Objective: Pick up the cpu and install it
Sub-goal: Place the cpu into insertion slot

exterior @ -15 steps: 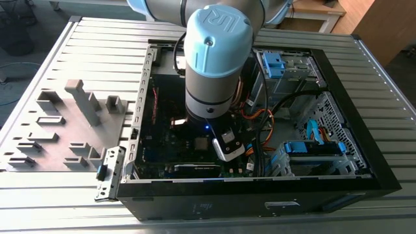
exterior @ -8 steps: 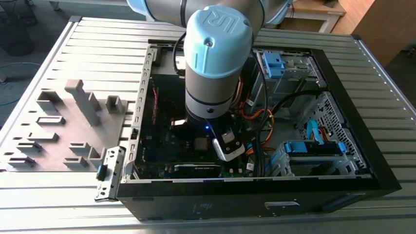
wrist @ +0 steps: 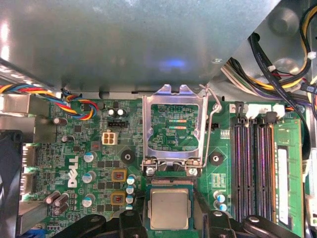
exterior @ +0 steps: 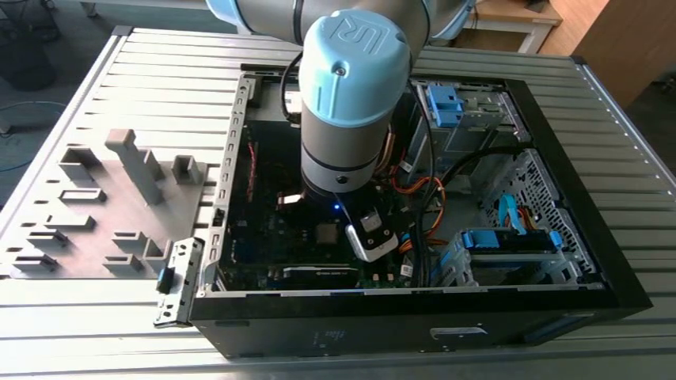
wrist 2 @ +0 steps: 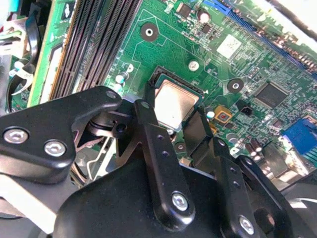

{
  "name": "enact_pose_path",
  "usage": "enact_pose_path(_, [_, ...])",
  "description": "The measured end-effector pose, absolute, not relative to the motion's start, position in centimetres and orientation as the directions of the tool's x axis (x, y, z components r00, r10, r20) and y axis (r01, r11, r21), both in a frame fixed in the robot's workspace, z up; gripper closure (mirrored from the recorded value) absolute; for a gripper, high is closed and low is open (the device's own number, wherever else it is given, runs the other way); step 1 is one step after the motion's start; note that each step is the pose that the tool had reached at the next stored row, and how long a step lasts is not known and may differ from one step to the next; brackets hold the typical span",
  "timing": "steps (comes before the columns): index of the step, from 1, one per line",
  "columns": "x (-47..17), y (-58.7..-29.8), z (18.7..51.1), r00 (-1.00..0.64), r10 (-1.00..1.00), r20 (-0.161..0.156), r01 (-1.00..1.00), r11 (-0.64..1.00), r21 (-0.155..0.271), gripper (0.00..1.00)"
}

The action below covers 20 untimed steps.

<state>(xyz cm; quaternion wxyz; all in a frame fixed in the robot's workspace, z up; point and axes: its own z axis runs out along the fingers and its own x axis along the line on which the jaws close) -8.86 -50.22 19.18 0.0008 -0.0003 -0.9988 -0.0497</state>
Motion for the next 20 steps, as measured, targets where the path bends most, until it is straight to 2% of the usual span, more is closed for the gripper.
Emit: enact_pose_path(20, [-8.70, -50.12, 18.92, -1.000, 0.001, 0.002, 0.001, 0.995, 0.099, 0.53])
